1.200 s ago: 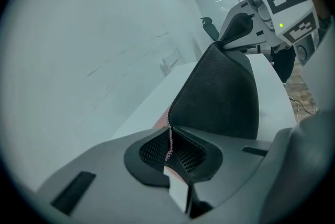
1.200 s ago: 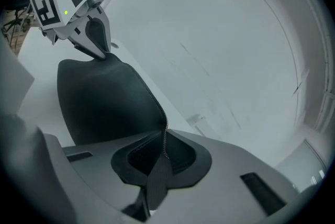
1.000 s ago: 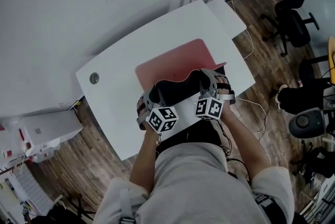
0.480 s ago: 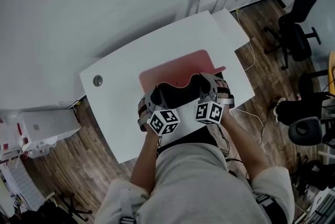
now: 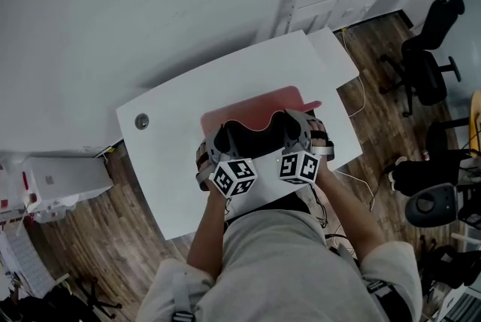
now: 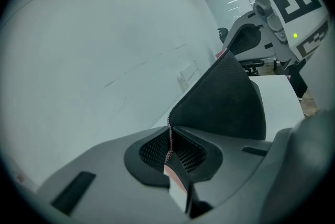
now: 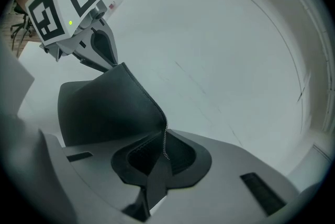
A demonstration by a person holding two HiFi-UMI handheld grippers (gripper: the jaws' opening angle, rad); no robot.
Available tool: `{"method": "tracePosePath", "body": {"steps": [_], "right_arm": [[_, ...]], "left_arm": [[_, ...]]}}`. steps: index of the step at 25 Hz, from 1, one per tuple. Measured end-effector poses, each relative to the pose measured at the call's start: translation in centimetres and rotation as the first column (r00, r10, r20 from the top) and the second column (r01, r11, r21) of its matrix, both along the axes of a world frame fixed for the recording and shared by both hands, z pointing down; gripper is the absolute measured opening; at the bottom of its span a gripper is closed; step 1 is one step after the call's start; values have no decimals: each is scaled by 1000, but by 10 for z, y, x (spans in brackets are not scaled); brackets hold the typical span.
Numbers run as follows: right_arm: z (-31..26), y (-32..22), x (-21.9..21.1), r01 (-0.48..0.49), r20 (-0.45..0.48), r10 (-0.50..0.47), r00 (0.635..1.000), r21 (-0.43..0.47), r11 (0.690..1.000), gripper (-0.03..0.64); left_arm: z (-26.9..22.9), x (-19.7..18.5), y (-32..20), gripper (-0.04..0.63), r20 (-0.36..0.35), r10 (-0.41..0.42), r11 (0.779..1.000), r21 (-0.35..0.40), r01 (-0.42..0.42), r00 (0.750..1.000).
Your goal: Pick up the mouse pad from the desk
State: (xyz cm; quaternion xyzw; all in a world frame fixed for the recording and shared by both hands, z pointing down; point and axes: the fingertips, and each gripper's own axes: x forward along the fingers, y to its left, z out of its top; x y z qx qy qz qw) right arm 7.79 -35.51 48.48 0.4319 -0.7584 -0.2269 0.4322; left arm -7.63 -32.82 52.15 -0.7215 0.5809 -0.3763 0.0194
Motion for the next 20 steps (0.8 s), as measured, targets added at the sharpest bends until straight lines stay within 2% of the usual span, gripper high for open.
{"method": "tracePosePath", "body": {"steps": [9,20], "right_arm": [[-24,-18,-10,41,48,-43,998,44,998,54],[-53,-26,-18,60,128,-66,990,54,997,54]], "left_arm": [[-31,2,-20,28,-24,-23,998,65,24,999],[-64,1,-31,28,-72,-33,992,118,41,997]]}}
